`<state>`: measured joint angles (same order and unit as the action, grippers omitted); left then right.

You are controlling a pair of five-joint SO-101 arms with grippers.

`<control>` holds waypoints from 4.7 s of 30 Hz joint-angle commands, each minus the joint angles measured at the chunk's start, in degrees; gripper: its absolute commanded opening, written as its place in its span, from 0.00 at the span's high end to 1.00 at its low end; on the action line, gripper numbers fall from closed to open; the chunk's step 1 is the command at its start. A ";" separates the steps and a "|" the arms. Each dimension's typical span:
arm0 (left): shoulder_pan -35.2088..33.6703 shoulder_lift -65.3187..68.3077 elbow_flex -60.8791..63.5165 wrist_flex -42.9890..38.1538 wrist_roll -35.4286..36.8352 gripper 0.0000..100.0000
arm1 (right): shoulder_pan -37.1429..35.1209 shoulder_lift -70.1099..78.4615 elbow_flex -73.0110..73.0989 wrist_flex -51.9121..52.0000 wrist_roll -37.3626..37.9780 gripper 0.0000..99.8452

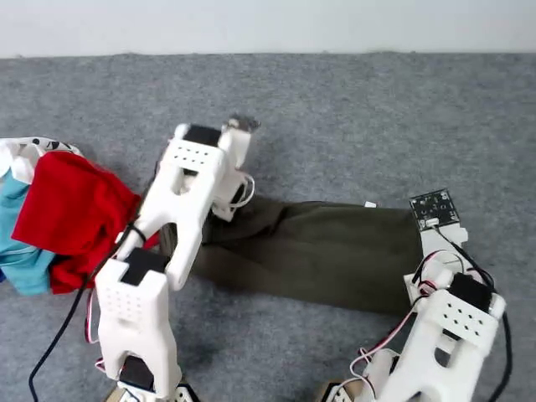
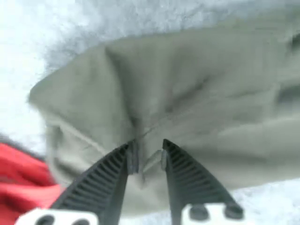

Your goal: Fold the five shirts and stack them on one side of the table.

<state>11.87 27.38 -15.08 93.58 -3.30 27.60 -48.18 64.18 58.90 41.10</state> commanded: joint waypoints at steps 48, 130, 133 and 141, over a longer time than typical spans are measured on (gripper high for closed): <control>-8.09 8.88 14.02 -9.85 -3.43 0.90 | -8.13 84.62 -78.07 6.46 -14.33 0.96; -29.98 -21.71 -6.37 6.95 -0.88 0.90 | -59.30 57.36 -75.60 33.63 -20.48 0.99; -31.74 -21.71 -5.76 6.95 -0.88 0.90 | -63.16 62.55 -81.32 33.63 -21.71 0.99; -31.91 -22.15 -1.54 6.86 -0.97 0.90 | -68.53 79.60 -101.19 34.51 -21.63 0.99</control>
<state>-19.60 8.22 -16.57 99.38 -4.44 -38.86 28.66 -28.22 92.31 20.00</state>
